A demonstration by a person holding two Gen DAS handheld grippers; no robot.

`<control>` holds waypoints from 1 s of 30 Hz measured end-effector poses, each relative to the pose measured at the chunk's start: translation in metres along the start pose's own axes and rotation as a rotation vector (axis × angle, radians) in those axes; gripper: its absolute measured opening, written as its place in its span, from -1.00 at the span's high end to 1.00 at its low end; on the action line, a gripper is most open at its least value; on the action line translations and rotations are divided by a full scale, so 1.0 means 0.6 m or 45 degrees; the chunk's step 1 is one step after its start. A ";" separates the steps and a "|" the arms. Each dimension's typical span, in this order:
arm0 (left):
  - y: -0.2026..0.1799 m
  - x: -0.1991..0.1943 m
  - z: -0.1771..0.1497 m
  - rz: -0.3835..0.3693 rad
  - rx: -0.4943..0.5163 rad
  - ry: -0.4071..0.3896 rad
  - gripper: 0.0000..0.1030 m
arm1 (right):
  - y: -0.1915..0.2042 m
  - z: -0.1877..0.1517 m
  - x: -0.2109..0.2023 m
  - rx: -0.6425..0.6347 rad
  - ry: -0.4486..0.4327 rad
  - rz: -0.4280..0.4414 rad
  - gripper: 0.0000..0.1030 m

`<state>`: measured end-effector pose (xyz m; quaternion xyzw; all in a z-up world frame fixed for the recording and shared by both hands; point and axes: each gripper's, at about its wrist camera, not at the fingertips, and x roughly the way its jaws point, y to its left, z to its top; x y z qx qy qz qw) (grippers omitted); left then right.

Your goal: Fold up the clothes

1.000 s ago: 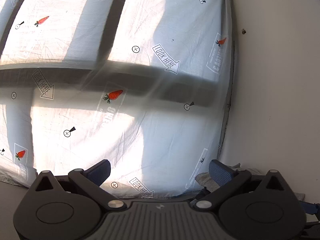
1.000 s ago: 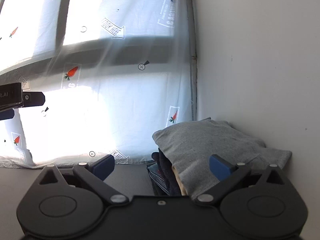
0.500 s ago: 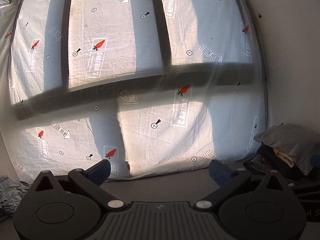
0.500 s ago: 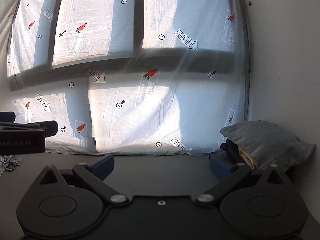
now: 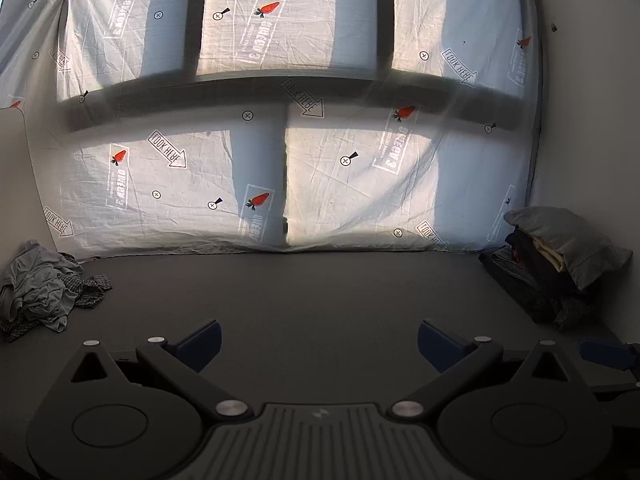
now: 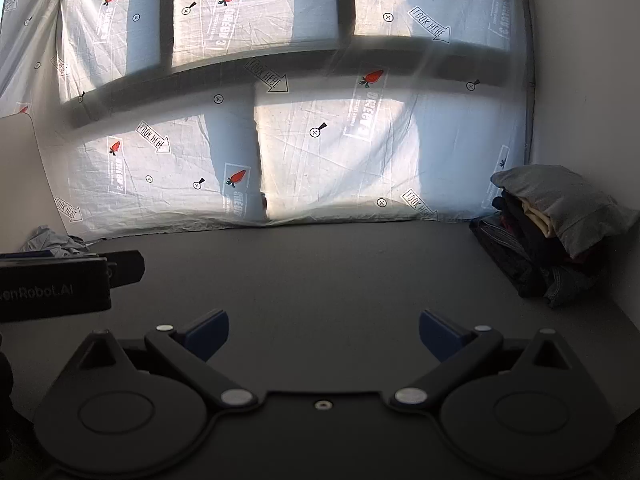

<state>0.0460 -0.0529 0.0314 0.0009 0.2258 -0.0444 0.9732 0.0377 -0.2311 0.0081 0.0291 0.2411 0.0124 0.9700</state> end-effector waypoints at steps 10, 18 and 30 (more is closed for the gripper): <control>0.052 -0.047 -0.056 0.015 -0.002 0.102 -1.00 | 0.064 -0.057 -0.048 -0.036 0.135 -0.003 -0.99; 0.077 -0.059 -0.064 0.011 -0.006 0.109 -1.00 | 0.089 -0.065 -0.061 -0.047 0.121 0.003 -0.99; 0.087 -0.058 -0.064 0.033 -0.023 0.103 -1.00 | 0.098 -0.056 -0.056 -0.072 0.113 0.016 -0.99</control>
